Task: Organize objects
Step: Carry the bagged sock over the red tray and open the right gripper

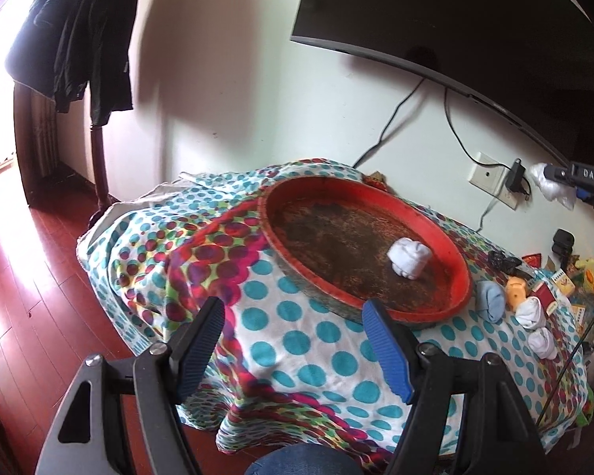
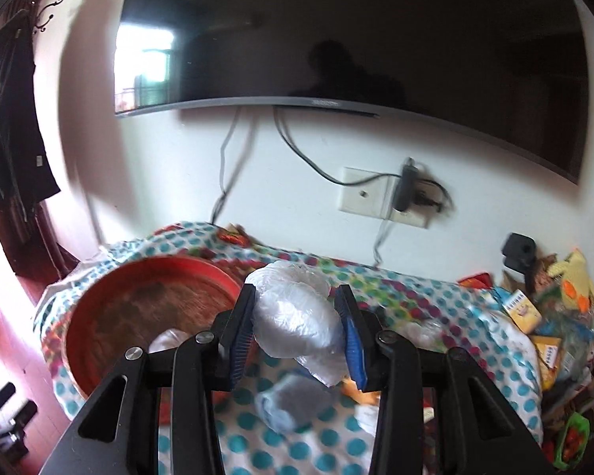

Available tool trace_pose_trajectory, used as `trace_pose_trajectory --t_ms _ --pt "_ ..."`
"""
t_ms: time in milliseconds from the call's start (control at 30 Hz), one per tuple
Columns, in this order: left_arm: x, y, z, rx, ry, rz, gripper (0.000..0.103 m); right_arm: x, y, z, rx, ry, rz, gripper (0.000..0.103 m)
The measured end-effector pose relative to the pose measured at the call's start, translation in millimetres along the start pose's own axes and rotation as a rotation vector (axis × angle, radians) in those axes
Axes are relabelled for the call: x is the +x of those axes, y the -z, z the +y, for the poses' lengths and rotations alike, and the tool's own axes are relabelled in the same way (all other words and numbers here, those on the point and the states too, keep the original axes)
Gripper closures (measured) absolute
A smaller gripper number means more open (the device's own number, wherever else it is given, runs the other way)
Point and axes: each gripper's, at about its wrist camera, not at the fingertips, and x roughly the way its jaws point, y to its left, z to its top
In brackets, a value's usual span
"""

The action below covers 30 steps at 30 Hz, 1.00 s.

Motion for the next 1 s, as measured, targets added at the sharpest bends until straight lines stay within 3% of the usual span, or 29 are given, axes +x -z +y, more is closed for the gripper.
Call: trace_pose_trajectory --t_ms 433,633,1000 --pt "13 -2 18 -0.011 -0.073 0.015 0.029 70 -30 119 -0.099 -0.091 0.054 0.065" --pt "24 -2 26 -0.021 -0.08 0.041 0.029 112 -15 168 -0.154 -0.139 0.125 0.065" --pt "41 -3 45 -0.093 -0.059 0.1 0.029 193 22 223 -0.176 -0.2 0.294 0.065"
